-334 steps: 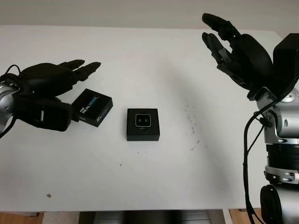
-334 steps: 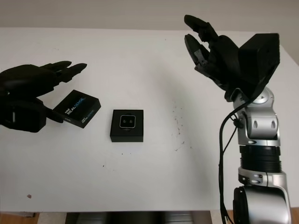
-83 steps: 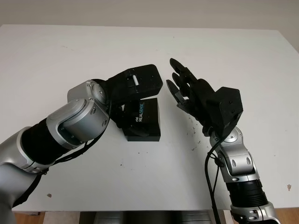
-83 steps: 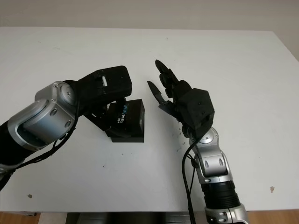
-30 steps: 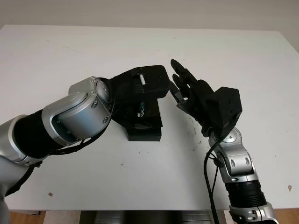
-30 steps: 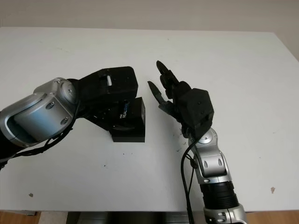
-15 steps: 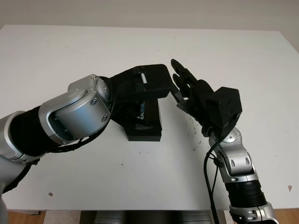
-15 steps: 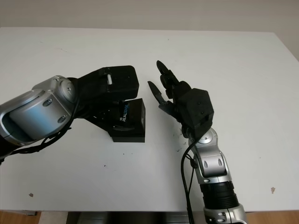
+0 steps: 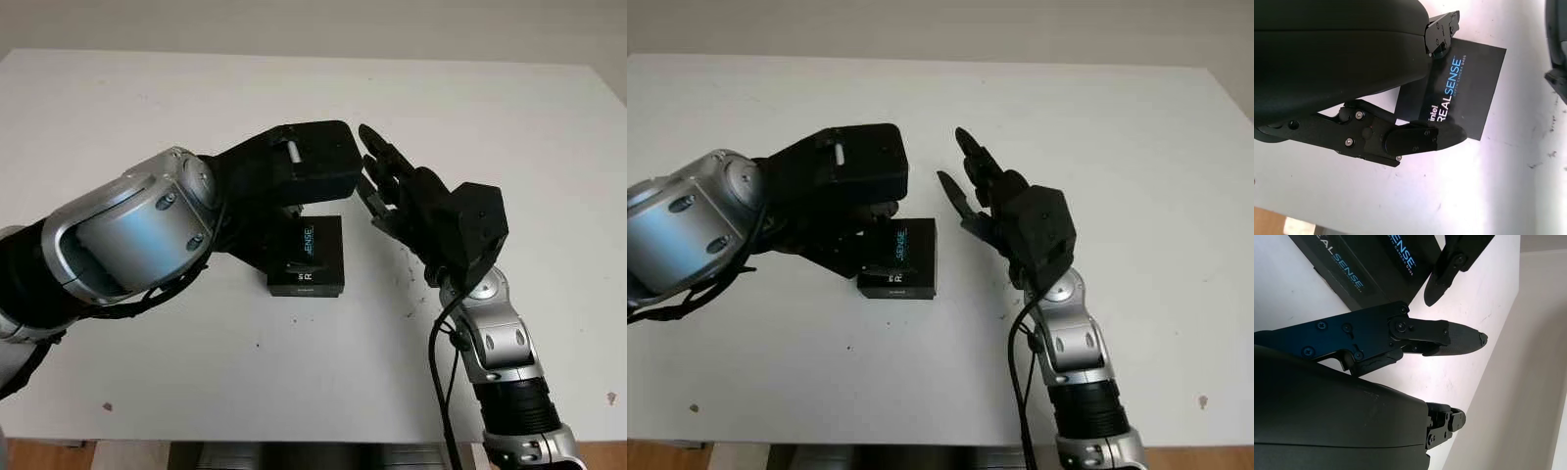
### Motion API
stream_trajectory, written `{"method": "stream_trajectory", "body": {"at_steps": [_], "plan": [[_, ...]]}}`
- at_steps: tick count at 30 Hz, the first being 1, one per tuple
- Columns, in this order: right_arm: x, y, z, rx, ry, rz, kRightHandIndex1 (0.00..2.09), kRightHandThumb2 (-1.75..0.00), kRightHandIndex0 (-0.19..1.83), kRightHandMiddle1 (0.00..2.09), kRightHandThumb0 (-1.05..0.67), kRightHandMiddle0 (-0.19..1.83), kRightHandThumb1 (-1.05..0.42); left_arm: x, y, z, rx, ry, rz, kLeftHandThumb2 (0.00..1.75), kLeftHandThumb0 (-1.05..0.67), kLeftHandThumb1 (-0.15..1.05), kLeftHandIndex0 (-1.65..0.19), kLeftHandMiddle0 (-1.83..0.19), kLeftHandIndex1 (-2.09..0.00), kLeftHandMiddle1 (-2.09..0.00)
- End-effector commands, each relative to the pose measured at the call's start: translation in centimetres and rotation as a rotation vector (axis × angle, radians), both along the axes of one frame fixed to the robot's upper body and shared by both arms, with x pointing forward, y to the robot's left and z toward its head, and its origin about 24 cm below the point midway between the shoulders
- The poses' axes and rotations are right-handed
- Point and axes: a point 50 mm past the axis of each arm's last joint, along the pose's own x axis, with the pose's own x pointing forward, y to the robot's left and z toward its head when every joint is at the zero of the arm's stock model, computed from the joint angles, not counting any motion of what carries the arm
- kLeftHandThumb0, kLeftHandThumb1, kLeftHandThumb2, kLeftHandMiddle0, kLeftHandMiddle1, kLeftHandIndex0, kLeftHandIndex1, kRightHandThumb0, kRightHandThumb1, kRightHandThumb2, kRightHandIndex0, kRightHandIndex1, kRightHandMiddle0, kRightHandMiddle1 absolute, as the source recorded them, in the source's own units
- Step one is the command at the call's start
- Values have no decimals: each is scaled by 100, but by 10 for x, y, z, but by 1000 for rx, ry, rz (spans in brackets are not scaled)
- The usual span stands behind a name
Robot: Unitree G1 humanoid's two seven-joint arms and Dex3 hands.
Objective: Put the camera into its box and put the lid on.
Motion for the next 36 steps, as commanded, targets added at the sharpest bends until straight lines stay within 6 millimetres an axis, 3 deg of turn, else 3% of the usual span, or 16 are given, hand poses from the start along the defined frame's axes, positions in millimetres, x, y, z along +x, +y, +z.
{"method": "stream_trajectory", "body": {"at_steps": [1, 8, 14, 26, 36], "plan": [[2, -1, 6, -9, -30, 6, 6, -45, 8, 9, -67, 12, -105, -13, -19, 14, -70, -41, -130, 42, -51, 105, 19, 12, 0, -4], [2, 0, 6, -6, -32, 11, 6, -45, 7, 8, -66, 12, -105, -11, -20, 22, -127, -71, -103, 42, -52, 105, 19, 19, 0, 0], [1, -2, 4, -11, -28, 7, 6, -45, 8, 8, -67, 11, -105, 0, -5, 22, -150, -273, -109, 42, -47, 105, 19, 13, 0, -3], [1, -8, 3, -12, -20, 2, 6, -44, 9, 7, -69, 11, -105, 23, 21, 5, 76, -617, -221, 38, -49, 105, 19, 19, 0, 0], [0, -11, 4, -22, -20, 10, 5, -45, 7, 6, -69, 11, -105, 27, 28, -3, 232, -656, -296, 35, -52, 105, 19, 19, 0, 0]]}}
